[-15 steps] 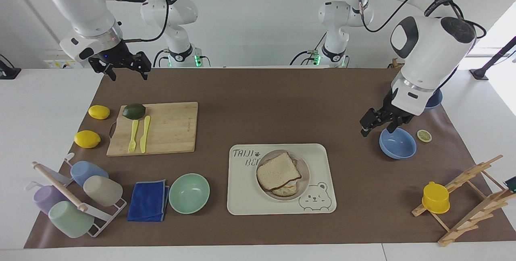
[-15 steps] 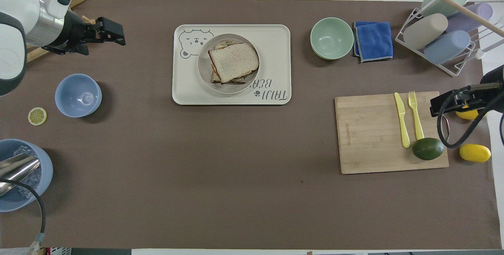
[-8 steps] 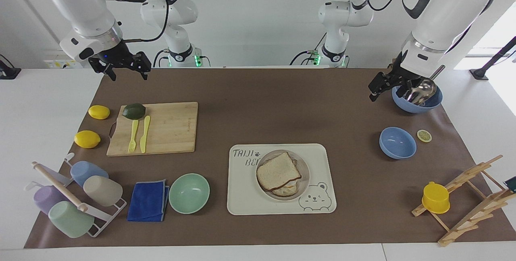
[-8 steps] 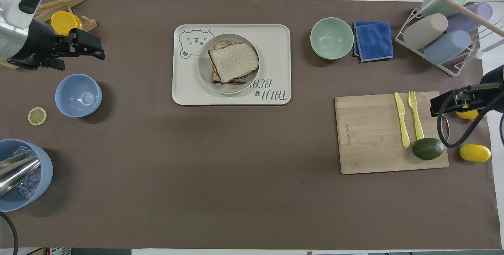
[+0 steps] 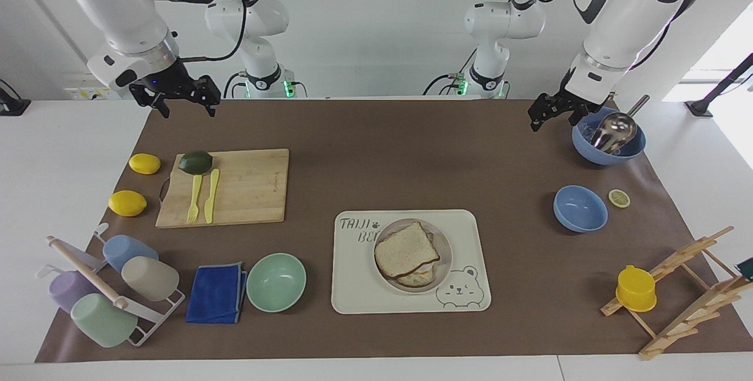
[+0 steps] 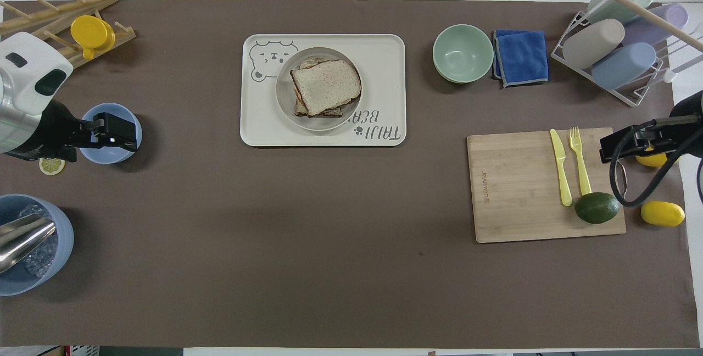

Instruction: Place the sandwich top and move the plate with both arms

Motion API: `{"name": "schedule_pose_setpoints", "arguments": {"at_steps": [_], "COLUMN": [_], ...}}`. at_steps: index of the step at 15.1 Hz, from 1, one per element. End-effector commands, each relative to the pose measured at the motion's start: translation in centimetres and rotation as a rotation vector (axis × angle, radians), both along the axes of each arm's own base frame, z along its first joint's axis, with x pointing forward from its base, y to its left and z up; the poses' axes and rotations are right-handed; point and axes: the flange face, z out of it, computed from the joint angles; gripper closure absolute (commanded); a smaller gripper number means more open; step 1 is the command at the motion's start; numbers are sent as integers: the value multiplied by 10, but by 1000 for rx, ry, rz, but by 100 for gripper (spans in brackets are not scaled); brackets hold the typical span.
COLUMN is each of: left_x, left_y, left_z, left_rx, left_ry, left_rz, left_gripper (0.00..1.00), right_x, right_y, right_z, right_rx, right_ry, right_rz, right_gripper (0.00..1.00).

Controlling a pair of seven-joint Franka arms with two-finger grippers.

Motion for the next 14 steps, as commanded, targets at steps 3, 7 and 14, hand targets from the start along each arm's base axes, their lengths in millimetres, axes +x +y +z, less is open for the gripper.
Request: {"name": "schedule_pose_setpoints", "arguments": {"at_steps": [3, 7, 14], "left_x": [-6, -5, -6], "left_y": [4, 1, 12], "left_z": [3, 8, 6], "left_rx": [12, 7, 3], "left_ry": [-16, -20, -19], "left_rz": [-17, -19, -17], "left_gripper": [0, 0, 0], "right_x": [-5, -5, -5], "right_y": [-4, -4, -4], "right_z": [3, 4, 4], "right_rx": [24, 24, 24], "right_ry": [9, 7, 7], "right_rz": [12, 12, 12], "right_gripper": [0, 0, 0]}}
